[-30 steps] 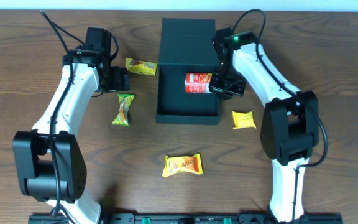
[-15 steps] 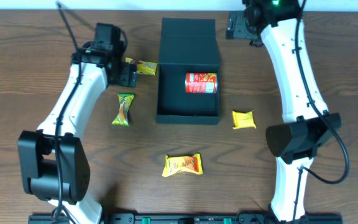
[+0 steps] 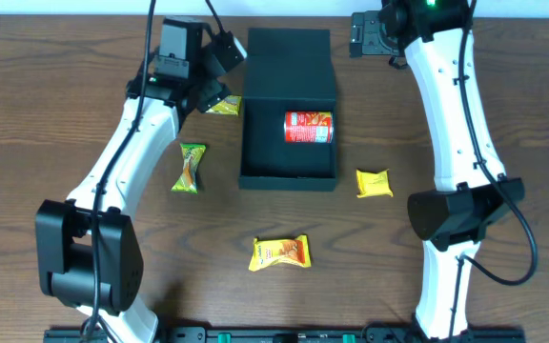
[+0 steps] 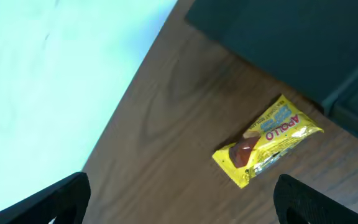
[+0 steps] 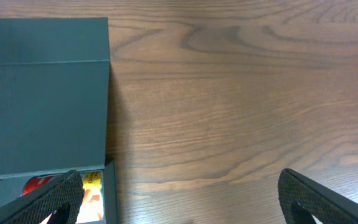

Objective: Pack container
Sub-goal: 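Lower the left gripper onto the yellow Apollo packet and grasp it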

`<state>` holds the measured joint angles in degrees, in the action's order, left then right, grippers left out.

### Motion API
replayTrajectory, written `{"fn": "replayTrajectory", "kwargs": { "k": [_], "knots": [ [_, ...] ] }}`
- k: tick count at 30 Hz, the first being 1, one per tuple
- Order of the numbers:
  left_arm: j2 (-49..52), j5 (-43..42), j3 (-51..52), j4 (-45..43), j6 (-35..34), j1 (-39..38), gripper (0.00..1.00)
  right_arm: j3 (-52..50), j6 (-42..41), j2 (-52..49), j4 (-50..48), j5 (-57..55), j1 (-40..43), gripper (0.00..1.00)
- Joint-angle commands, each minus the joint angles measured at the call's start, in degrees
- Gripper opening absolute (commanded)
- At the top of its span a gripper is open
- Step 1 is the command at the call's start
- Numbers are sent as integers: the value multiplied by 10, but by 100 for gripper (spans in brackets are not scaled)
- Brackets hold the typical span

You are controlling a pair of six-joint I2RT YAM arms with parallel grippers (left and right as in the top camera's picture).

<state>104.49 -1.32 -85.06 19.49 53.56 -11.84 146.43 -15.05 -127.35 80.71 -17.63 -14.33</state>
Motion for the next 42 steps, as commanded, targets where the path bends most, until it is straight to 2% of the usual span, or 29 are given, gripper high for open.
{"fn": "replayTrajectory", "kwargs": {
  "k": [1, 4, 7, 9, 10, 11, 13, 18, 23, 25, 27, 31, 34, 37, 42],
  "knots": [
    [0, -100, -12, 5, 52, 13, 95, 9, 30, 4, -7, -8, 2, 99],
    [6, -127, -12, 21, 63, 18, 96, 9, 34, 4, -11, -8, 2, 99],
    [21, -123, -12, 55, 135, 23, 96, 9, 36, 4, -8, -8, 2, 99],
    [37, -98, -12, 83, 210, 25, 95, 9, 39, 4, -8, -8, 2, 99],
    [49, -60, -12, 90, 244, 25, 96, 9, 40, 4, -9, -8, 2, 99],
    [57, -33, -12, 90, 254, 25, 95, 9, 40, 4, -11, -8, 2, 99],
    [73, -20, -12, 90, 257, 25, 95, 9, 40, 3, -14, -8, 2, 99],
    [117, -59, -12, 56, 260, 26, 95, -3, 40, 3, -24, -8, 2, 99],
    [154, -63, -28, 3, 214, 26, 95, -32, 40, 3, -47, 5, 2, 99],
    [172, -80, -63, 34, 160, 27, 95, -43, 40, 3, -51, 5, 2, 99],
    [185, -121, -97, 78, 155, 29, 95, -48, 40, 3, -53, 5, 2, 99],
    [200, -127, -165, 125, 154, 29, 95, -49, 40, 3, -53, 5, 2, 99],
    [200, -123, -199, 165, 181, 30, 95, -49, 40, 3, -51, 5, 2, 99],
    [200, -107, -222, 241, 245, 29, 95, -49, 45, 3, -56, 5, 2, 99],
    [209, -107, -222, 270, 255, 29, 95, -49, 44, 3, -56, 5, 2, 99]
  ]
}}
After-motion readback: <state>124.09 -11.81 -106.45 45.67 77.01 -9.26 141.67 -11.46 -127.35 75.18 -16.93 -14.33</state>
